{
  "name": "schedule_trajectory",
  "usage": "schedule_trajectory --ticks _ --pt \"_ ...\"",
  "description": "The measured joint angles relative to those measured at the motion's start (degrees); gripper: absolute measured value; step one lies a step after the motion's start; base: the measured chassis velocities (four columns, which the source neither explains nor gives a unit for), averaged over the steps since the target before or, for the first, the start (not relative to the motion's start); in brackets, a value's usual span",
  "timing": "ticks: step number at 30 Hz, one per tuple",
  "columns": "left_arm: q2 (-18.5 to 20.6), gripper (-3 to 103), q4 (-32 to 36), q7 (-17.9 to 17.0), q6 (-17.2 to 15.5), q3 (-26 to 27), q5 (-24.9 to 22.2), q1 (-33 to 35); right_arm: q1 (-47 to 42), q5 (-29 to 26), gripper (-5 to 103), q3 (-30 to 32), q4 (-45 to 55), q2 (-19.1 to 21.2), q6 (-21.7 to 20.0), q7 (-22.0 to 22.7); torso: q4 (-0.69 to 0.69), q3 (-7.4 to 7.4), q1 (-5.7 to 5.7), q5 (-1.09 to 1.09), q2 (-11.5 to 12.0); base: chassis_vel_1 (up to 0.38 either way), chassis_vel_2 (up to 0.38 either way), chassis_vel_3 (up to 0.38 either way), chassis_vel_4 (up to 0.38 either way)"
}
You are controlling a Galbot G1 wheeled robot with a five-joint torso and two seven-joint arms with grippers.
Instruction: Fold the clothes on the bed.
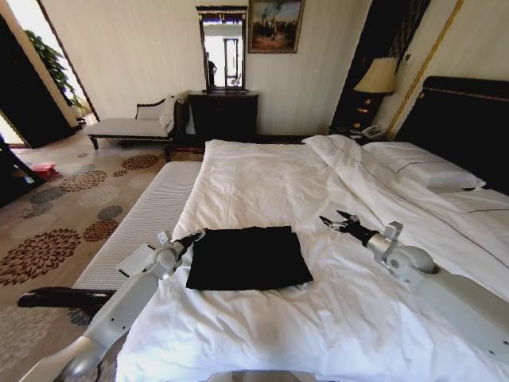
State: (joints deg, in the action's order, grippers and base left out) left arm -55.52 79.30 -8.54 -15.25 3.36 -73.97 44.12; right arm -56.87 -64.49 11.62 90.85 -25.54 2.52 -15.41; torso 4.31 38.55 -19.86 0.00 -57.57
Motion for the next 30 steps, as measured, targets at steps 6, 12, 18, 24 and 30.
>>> schedule_trajectory --ticks 6,12,18,24,30 --pt "-0.26 75 -0.85 0.01 -0.12 0.01 -0.1 -0.12 -0.02 0.02 100 0.01 0.36 0.18 -0.07 0.28 0.0 0.0 0.0 0.0 0.0 0.0 0.0 0.0 0.0" --pt "-0.66 62 -0.4 0.0 -0.4 -0.01 -0.36 -0.01 0.03 -0.34 100 0.01 0.8 0.65 -0.11 0.8 0.0 0.0 0.0 0.0 0.0 0.0 0.0 0.0 0.0" --pt "-1.66 52 -1.38 0.21 -0.41 -0.08 0.86 0.14 0.06 -0.65 100 0.09 0.94 1.17 -0.11 0.95 0.0 0.0 0.0 0.0 0.0 0.0 0.0 0.0 0.0" --pt "-2.51 35 -1.93 0.09 -0.42 0.01 1.18 -0.21 -0.07 -0.61 100 0.1 1.03 1.21 -0.11 1.03 0.01 0.0 0.0 0.0 0.0 0.0 0.0 0.0 0.0" --pt "-2.83 14 -2.7 0.21 -0.14 0.17 1.94 -0.2 -0.43 -0.3 100 0.09 1.08 1.13 -0.09 1.07 0.0 0.0 0.0 0.0 0.0 0.0 0.0 0.0 0.0"
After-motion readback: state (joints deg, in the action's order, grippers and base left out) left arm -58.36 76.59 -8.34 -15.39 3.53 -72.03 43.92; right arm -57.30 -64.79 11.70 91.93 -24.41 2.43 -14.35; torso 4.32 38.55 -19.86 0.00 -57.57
